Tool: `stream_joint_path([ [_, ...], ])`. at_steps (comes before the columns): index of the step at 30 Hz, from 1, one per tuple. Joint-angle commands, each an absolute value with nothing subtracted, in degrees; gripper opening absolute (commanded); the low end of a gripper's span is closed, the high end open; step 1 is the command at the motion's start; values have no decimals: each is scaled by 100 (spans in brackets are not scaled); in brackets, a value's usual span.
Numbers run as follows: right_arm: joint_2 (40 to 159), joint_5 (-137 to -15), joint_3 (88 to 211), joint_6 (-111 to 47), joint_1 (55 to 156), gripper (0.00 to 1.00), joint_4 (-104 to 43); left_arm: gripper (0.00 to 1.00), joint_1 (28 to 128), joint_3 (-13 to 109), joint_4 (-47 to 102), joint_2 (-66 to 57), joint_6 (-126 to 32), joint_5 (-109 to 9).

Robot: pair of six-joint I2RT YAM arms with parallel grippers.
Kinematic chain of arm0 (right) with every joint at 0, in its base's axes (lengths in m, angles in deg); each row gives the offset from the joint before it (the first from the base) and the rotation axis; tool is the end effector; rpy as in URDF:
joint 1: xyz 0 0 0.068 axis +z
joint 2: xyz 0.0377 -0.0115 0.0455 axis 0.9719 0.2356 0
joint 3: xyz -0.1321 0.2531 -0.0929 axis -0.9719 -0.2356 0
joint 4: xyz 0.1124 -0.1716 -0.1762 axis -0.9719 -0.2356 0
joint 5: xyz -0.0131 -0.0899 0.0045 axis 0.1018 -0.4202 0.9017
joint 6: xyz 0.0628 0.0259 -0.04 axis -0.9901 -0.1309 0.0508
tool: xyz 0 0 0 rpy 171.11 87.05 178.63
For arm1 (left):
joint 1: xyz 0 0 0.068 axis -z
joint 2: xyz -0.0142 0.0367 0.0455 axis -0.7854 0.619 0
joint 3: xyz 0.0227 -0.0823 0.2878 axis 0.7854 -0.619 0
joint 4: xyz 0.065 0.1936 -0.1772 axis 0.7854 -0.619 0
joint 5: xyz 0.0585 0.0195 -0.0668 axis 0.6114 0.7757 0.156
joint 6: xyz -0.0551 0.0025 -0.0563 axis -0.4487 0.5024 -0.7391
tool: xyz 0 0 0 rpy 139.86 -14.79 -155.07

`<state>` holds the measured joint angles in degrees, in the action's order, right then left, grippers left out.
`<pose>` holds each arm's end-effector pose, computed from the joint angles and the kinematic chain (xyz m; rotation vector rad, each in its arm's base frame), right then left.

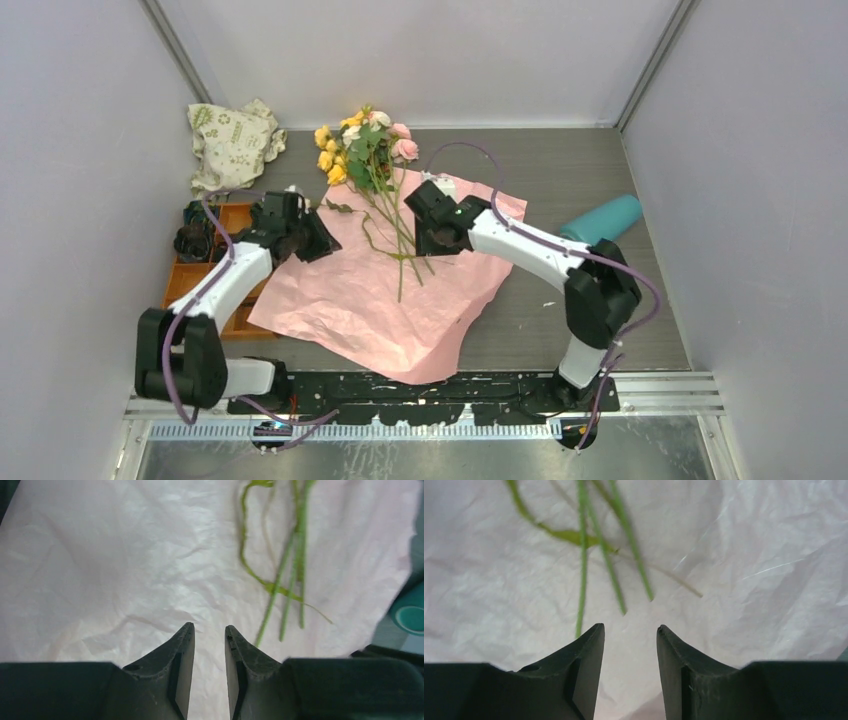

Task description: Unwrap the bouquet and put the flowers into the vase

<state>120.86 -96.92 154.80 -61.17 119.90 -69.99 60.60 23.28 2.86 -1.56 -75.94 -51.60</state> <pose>0.3063 0.2691 0.2377 -0.0886 2.6067 0.1817 0.2892 -0.0569 0.2070 -0.6249 2.4978 -0.5603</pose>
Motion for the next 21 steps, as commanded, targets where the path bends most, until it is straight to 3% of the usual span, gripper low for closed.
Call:
stream_joint_path([
  [1,11269,-9951,14750,-6478,12709,49,-7384,31,6164,2415,-89,-1109,-7562,-5076],
  [12,9607,-10136,12724,-8656,13921,49,-7738,31,6227,2531,-316,-1634,-7673,-5421],
  [18,9172,-11752,13867,-8744,13685,53,-8884,32,6380,2660,-275,-1705,-7790,-5525],
  [21,9253,-11675,14501,-8341,12600,55,-8951,31,6662,2767,-141,-1638,-7859,-5492],
])
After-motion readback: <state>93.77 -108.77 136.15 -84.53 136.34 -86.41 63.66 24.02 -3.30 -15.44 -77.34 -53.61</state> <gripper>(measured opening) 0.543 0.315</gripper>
